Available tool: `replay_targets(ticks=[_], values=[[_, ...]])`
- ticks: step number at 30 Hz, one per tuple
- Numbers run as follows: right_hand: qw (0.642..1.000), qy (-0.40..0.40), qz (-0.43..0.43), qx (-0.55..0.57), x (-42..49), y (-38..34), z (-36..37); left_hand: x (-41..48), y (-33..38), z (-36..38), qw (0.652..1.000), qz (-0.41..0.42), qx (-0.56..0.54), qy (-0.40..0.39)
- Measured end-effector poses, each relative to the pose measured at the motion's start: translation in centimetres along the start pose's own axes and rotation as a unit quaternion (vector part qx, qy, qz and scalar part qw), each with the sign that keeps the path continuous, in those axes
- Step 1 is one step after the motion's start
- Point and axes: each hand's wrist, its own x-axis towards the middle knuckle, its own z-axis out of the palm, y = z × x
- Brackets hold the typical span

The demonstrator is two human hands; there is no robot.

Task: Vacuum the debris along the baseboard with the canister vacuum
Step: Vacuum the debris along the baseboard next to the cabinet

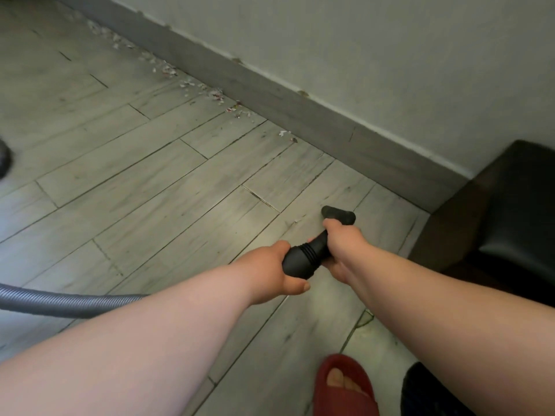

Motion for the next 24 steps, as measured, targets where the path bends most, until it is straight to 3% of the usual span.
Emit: replay_targets(ticks=[16, 24], values=[[0.999, -0.022, 0.029, -0.011, -3.5, 1.4, 3.9, -4.1, -2.6, -2.8, 0.999, -0.025, 0.02, -0.02], [0.998, 0.041, 0.052, -0.007, -2.0, -1.2, 1.6, 0.2, -0.8, -2.0, 0.999, -0.007, 0.028, -0.043]])
